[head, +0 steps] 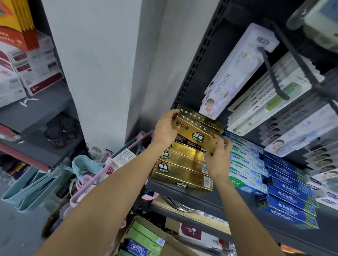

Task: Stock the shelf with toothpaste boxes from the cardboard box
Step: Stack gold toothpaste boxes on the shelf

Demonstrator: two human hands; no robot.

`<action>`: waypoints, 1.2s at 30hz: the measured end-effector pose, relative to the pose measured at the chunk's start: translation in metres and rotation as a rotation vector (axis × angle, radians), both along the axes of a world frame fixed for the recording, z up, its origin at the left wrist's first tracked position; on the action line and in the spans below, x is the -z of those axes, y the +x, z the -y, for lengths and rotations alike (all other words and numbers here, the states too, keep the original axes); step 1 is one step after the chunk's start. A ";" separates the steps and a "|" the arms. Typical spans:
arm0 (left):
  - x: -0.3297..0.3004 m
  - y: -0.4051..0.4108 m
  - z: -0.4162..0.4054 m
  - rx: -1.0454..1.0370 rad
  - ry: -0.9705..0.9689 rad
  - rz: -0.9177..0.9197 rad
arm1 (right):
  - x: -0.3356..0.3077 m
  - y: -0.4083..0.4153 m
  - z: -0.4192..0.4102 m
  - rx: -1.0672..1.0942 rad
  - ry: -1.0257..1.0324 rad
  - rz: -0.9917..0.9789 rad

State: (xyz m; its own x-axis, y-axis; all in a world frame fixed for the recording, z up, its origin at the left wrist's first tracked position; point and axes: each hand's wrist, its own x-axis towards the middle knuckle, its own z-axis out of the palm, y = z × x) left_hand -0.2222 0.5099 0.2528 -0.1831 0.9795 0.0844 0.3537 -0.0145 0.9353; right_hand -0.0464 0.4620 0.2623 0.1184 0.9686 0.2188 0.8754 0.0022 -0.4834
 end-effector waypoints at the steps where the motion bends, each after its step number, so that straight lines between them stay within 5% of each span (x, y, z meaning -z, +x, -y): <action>1: 0.000 0.000 -0.002 -0.027 -0.001 -0.022 | 0.001 -0.001 -0.002 -0.017 0.005 0.000; 5: 0.003 0.000 -0.005 -0.113 -0.036 0.024 | -0.003 -0.002 -0.008 -0.049 -0.045 -0.007; 11: -0.002 0.000 0.020 0.159 -0.148 0.034 | 0.007 0.015 0.005 -0.152 -0.210 0.038; 16: -0.005 -0.008 0.115 0.025 -0.001 -0.095 | 0.004 0.028 0.080 -0.239 -0.025 0.018; 20: 0.020 -0.012 0.208 -0.044 -0.004 -0.063 | 0.019 0.043 0.162 -0.324 -0.134 -0.066; 29: 0.139 0.029 0.402 0.019 -0.635 -0.295 | 0.147 0.117 0.283 -0.604 -0.851 0.175; 36: 0.255 0.089 0.485 0.005 -0.679 -0.482 | 0.283 0.153 0.327 -0.715 -0.971 0.225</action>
State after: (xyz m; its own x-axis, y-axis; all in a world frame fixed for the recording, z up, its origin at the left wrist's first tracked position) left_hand -0.1331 0.0247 -0.0022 -0.2736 0.8462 -0.4572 0.7192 0.4956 0.4869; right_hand 0.1063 0.1354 -0.0202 -0.4536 0.5726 -0.6829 0.8892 0.2393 -0.3899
